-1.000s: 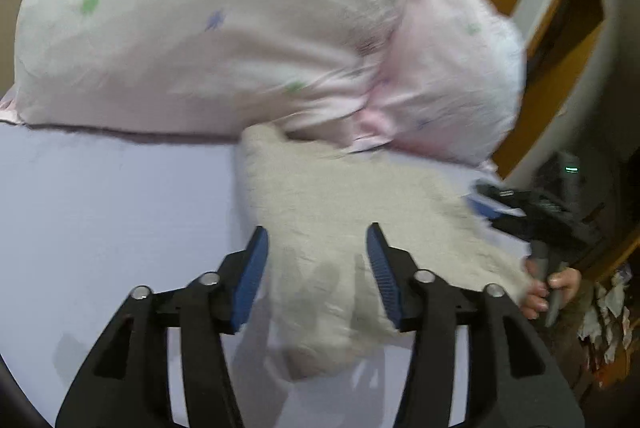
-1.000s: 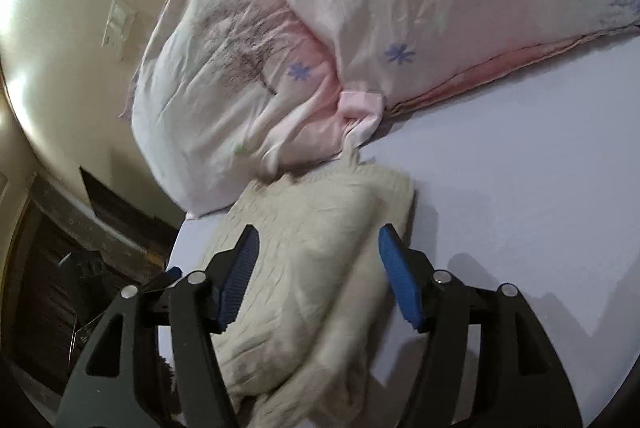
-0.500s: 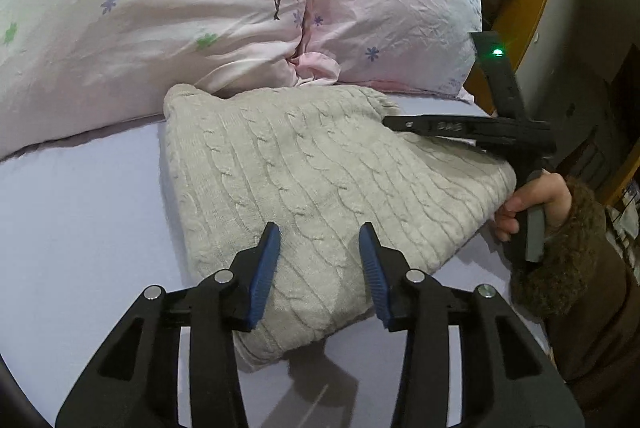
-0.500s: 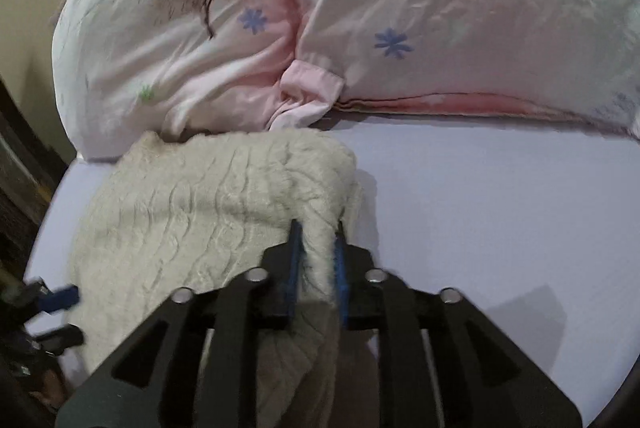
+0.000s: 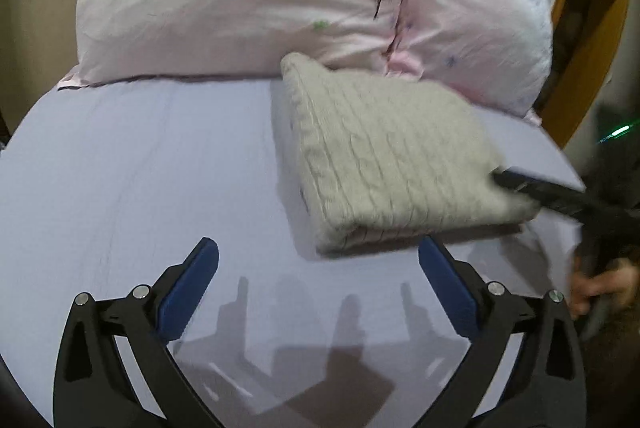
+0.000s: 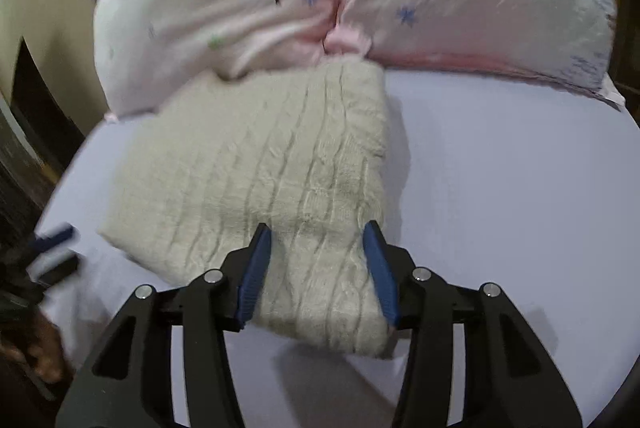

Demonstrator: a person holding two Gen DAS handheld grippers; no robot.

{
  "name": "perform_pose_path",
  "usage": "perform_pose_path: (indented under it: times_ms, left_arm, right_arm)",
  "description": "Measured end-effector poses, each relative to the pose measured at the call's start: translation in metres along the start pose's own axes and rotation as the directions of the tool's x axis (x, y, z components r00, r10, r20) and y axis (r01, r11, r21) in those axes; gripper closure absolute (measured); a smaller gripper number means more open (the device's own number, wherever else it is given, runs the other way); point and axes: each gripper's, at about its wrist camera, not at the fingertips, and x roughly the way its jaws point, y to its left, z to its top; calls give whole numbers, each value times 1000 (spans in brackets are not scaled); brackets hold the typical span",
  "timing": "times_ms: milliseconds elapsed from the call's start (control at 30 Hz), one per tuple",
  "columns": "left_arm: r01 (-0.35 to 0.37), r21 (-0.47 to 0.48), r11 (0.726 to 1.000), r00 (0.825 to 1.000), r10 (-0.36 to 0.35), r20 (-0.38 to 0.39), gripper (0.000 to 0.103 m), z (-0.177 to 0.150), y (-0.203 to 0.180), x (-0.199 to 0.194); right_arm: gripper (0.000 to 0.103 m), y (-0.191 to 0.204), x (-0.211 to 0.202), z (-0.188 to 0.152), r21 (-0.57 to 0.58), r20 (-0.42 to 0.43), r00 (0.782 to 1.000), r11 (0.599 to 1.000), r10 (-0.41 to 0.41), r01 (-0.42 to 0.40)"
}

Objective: Fold small clothes

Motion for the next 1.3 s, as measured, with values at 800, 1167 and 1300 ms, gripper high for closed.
perform_pose_path:
  times_ms: [800, 1167, 1300]
  left_arm:
    - [-111, 116, 987, 986, 124, -111, 1, -20, -19, 36]
    - [-111, 118, 987, 986, 124, -110, 1, -20, -18, 36]
    - [-112, 118, 987, 986, 125, -110, 1, -20, -18, 36]
  right_arm:
    - [2, 45, 16, -67, -81, -108, 962, 967, -249, 241]
    - [2, 44, 16, -67, -83, -109, 962, 967, -249, 240]
    - [2, 44, 16, -68, -83, -109, 962, 967, -248, 240]
